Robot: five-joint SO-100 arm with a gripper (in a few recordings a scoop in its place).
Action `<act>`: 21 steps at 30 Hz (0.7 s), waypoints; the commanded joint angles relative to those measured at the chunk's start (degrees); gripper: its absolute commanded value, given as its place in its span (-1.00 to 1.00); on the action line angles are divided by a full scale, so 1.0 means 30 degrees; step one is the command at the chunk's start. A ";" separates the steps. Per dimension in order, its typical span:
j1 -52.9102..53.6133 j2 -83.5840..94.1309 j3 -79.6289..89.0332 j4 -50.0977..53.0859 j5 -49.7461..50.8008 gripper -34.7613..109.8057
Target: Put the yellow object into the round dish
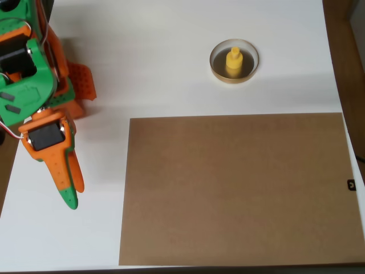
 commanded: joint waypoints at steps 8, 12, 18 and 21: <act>0.1523 0.0498 0.0674 0.0703 -0.0674 -0.17; 0.2314 0.0527 0.0703 0.0937 0.0000 -0.18; 0.2930 0.0674 0.0469 0.1992 0.0029 -0.26; 0.3047 0.0703 0.0381 0.2344 -0.0410 -0.37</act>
